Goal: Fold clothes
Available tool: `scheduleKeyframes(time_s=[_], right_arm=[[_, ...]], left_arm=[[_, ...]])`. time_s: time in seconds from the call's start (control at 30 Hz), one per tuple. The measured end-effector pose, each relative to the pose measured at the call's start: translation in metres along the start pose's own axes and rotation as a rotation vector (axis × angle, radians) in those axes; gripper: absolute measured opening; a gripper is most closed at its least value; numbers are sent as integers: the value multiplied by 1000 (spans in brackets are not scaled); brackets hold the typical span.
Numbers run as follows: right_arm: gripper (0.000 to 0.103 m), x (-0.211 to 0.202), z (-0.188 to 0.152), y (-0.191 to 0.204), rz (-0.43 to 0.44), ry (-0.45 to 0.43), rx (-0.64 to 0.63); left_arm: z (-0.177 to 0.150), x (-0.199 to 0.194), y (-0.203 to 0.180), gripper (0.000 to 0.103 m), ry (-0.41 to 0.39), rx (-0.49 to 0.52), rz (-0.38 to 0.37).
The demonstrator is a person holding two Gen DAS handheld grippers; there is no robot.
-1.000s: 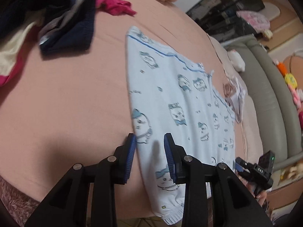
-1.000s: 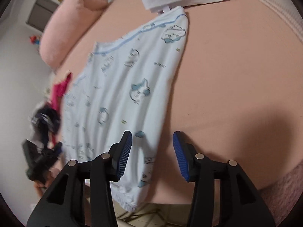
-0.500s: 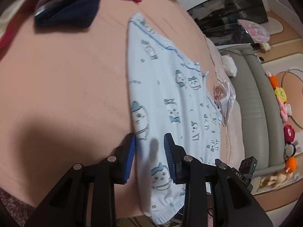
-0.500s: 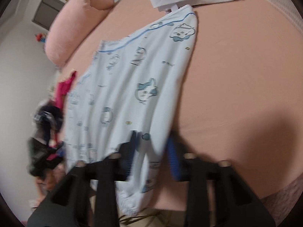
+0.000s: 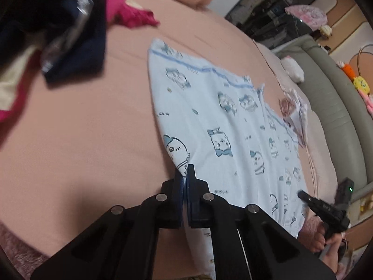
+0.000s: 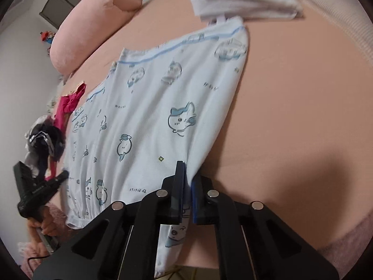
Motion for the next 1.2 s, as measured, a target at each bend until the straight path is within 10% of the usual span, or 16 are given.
scheduleKeyframes(time_s=[0.1,0.37,0.57,0.67,0.93,1.03,1.2], right_arm=[[3,-5,-7,-11,-93,10,-8],[27,-29,-3,-29,-1,-73,148],[29,-24,-8,11,49,-57,-2],[29,-4,-22,22,41,53,-69],[28,-9,-26,17,-79,26,-61],[33,-3,-22,45,-70,9,-134],[33,21,-40,82,-168,80,-353]], left_arm=[[-2,4,8,3,25,24,109],[-3,-18,-11,29,-9,102,66],[-27,-9,-63,29,34,352,66],[-35,3,-60,29,81,395,201],[-15,-17,-23,29,41,217,222],[-24,-11,-58,33,55,323,80],[-60,14,-81,36,182,520,211]])
Point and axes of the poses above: each gripper's, at about its wrist camera, not at the fingertips, and x roughly the way its jaws point, y to its left, z to its top, the point moved 3 cm from there along x, roughly the way its jaws point, and after that the axes turned 4 degrees about z, right-handed, at the moved point
